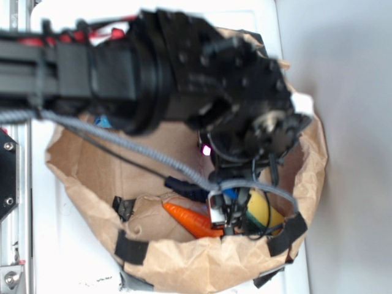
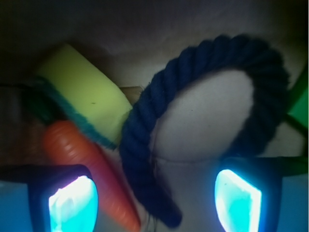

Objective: Grab the blue rope.

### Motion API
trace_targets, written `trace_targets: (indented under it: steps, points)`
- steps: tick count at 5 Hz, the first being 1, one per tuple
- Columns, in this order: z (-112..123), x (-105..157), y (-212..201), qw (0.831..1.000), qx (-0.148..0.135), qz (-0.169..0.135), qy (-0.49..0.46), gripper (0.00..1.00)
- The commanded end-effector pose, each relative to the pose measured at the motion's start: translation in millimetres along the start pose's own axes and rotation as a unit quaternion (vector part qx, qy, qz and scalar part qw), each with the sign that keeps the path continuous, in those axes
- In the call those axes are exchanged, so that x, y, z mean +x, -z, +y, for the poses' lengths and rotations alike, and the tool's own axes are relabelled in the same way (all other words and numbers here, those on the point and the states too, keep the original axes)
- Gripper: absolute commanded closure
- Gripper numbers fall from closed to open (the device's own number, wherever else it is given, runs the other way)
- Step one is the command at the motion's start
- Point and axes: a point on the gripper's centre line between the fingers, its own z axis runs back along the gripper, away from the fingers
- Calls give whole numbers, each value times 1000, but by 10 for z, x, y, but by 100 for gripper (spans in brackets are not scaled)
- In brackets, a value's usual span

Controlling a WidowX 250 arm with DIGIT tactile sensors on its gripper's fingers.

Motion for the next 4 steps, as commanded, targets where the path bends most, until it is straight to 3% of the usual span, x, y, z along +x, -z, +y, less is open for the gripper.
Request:
trace_targets:
  steps: [1, 2, 3, 4]
  points:
    - [310, 122, -326, 988, 28, -105, -113, 0]
    - [316, 114, -179, 975, 21, -132, -176, 0]
    - [249, 86, -77, 967, -13, -162, -194, 0]
    - [199, 113, 54, 964, -22, -174, -200, 0]
